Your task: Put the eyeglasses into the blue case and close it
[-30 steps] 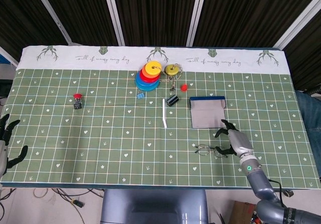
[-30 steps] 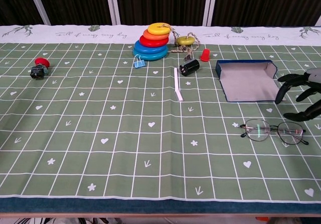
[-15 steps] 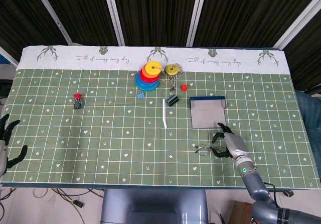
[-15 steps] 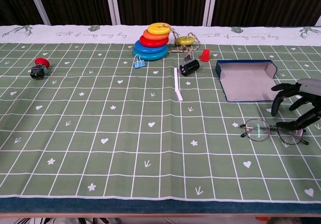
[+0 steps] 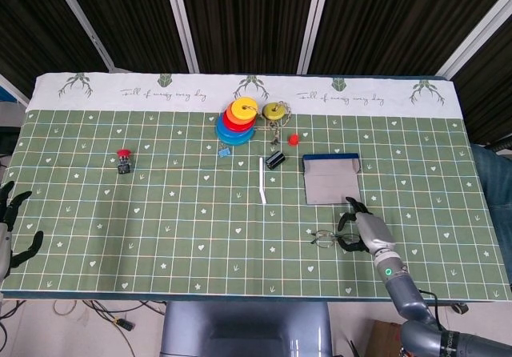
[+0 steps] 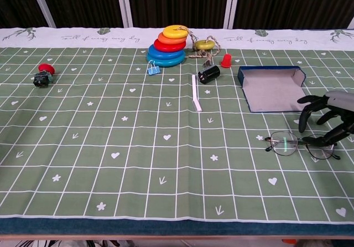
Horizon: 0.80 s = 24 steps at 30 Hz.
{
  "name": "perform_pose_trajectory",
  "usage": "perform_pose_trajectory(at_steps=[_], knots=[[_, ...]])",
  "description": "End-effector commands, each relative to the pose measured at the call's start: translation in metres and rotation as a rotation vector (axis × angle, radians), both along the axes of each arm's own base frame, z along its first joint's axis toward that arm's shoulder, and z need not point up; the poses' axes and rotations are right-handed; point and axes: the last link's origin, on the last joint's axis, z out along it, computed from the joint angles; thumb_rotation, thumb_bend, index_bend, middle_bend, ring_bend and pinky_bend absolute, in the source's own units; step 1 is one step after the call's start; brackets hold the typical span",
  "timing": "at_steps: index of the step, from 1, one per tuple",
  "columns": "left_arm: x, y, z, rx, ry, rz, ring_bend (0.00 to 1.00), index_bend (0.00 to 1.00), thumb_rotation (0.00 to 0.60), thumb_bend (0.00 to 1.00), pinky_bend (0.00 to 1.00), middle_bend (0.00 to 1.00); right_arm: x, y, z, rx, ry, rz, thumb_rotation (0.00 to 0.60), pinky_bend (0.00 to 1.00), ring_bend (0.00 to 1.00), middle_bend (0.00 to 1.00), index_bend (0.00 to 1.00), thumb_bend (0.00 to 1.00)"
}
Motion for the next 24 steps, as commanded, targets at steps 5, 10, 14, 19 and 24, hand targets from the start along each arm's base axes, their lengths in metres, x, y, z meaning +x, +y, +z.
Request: perform_pose_trajectory(at_steps=[5, 10, 14, 19, 24], knots=[[-0.0003, 0.0001, 0.0006, 0.003, -0.001, 0.001, 0.00, 0.16, 0.600, 0.34, 0.00, 0.00, -0.0015, 0.0000, -0.0032, 0.007, 0.001, -0.003, 0.600, 0.20, 0.06, 0.02, 0.54, 0.43], [-0.0004, 0.0002, 0.0007, 0.003, -0.001, 0.002, 0.00, 0.16, 0.600, 0.34, 0.00, 0.00, -0.0029, 0.0003, -0.0048, 0.012, 0.001, -0.007, 0.600, 0.20, 0.06, 0.02, 0.55, 0.44], [-0.0004, 0.0004, 0.0009, 0.004, -0.002, 0.002, 0.00, 0.16, 0.600, 0.34, 0.00, 0.00, -0.0030, 0.0006, -0.0054, 0.015, 0.003, -0.005, 0.600, 0.20, 0.06, 0.02, 0.56, 0.44], [-0.0003, 0.0003, 0.0008, 0.004, -0.001, 0.002, 0.00, 0.16, 0.600, 0.34, 0.00, 0.00, -0.0028, 0.0012, -0.0072, 0.022, 0.002, -0.003, 0.600, 0.20, 0.06, 0.02, 0.56, 0.44], [-0.0005, 0.0004, 0.0004, 0.002, 0.000, 0.003, 0.00, 0.16, 0.600, 0.34, 0.00, 0.00, -0.0023, 0.0020, -0.0097, 0.031, 0.001, -0.002, 0.600, 0.20, 0.06, 0.02, 0.56, 0.44]])
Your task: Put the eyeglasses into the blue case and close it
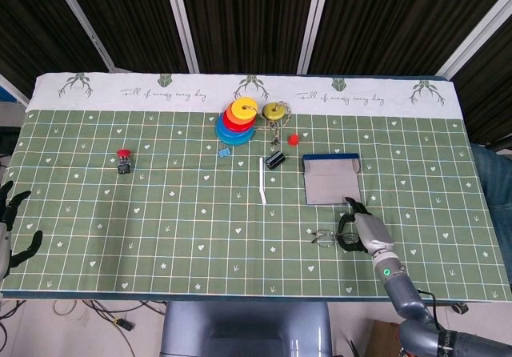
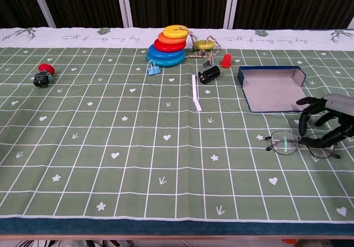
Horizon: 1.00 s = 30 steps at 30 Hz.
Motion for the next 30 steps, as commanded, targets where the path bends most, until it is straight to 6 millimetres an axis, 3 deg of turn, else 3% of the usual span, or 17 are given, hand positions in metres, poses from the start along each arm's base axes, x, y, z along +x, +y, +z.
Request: perform_pose_trajectory(at_steps=[1, 30], knots=[[0.0000, 0.0001, -0.0001, 0.000, 0.000, 0.001, 0.00, 0.16, 0.600, 0.34, 0.00, 0.00, 0.0001, -0.0007, -0.0012, 0.002, -0.001, -0.002, 0.600, 0.20, 0.06, 0.02, 0.56, 0.44], [-0.0001, 0.0004, -0.0003, 0.000, 0.000, 0.000, 0.00, 0.16, 0.600, 0.34, 0.00, 0.00, 0.0067, -0.0029, -0.0003, -0.004, -0.009, 0.016, 0.600, 0.20, 0.06, 0.02, 0.62, 0.50]])
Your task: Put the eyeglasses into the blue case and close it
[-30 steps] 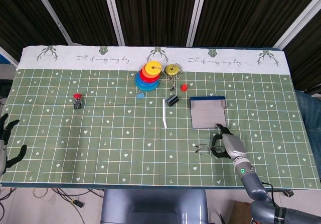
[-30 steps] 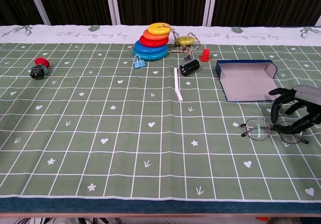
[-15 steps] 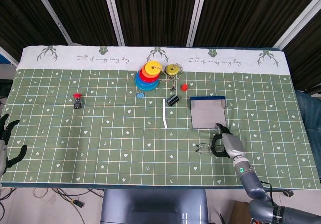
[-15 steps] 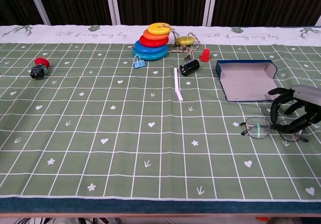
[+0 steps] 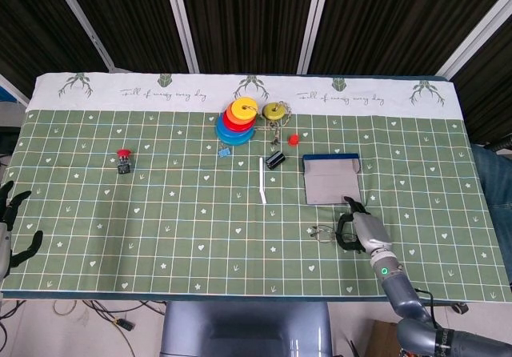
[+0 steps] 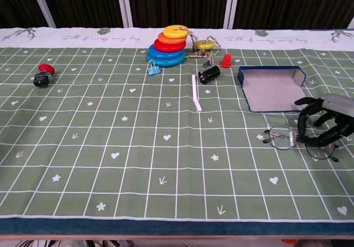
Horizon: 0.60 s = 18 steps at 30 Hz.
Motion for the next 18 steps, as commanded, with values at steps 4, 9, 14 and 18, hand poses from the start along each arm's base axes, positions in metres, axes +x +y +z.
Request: perform_pose_trajectory(at_steps=[4, 9, 14, 18], knots=[[0.000, 0.000, 0.000, -0.001, -0.001, -0.001, 0.00, 0.16, 0.600, 0.34, 0.00, 0.00, 0.005, -0.002, 0.005, -0.013, -0.001, 0.017, 0.600, 0.20, 0.06, 0.02, 0.62, 0.50], [0.000, 0.000, 0.000, 0.001, -0.003, -0.001, 0.00, 0.16, 0.600, 0.34, 0.00, 0.00, 0.009, -0.004, 0.010, -0.023, -0.005, 0.029, 0.600, 0.20, 0.06, 0.02, 0.63, 0.51], [0.000, 0.000, 0.000, -0.001, -0.005, 0.000, 0.00, 0.16, 0.600, 0.34, 0.00, 0.00, 0.012, -0.010, 0.016, -0.032, 0.000, 0.039, 0.600, 0.20, 0.06, 0.02, 0.63, 0.51], [0.000, 0.000, 0.000, 0.001, -0.006, 0.001, 0.00, 0.16, 0.600, 0.34, 0.00, 0.00, 0.017, -0.021, 0.025, -0.053, 0.006, 0.062, 0.600, 0.20, 0.06, 0.02, 0.64, 0.51]])
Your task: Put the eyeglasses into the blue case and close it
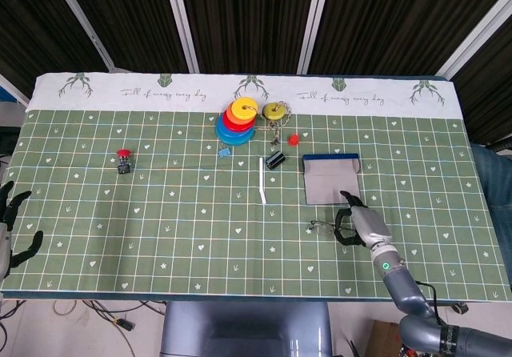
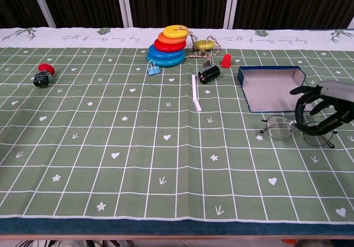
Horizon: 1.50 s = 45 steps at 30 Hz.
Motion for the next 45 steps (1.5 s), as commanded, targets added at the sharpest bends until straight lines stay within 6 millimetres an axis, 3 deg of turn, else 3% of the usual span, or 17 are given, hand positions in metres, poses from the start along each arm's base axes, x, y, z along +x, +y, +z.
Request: perform_pose_trajectory(at_steps=[1, 15, 37, 45], knots=[[0.000, 0.000, 0.000, 0.002, -0.002, 0.000, 0.00, 0.16, 0.600, 0.34, 0.00, 0.00, 0.003, -0.008, 0.006, -0.011, 0.011, 0.021, 0.600, 0.20, 0.06, 0.02, 0.64, 0.51], [0.000, 0.000, 0.001, 0.007, -0.001, 0.001, 0.00, 0.16, 0.600, 0.34, 0.00, 0.00, 0.013, -0.066, 0.037, -0.070, 0.138, 0.145, 0.600, 0.18, 0.06, 0.02, 0.66, 0.51], [-0.002, 0.000, 0.002, 0.022, 0.015, 0.010, 0.00, 0.16, 0.600, 0.34, 0.00, 0.00, 0.007, -0.137, 0.017, -0.006, 0.241, 0.230, 0.600, 0.18, 0.05, 0.02, 0.66, 0.51], [-0.003, 0.000, 0.003, 0.030, 0.020, 0.013, 0.00, 0.16, 0.600, 0.34, 0.00, 0.00, 0.003, -0.151, 0.013, 0.005, 0.268, 0.233, 0.600, 0.18, 0.05, 0.02, 0.66, 0.51]])
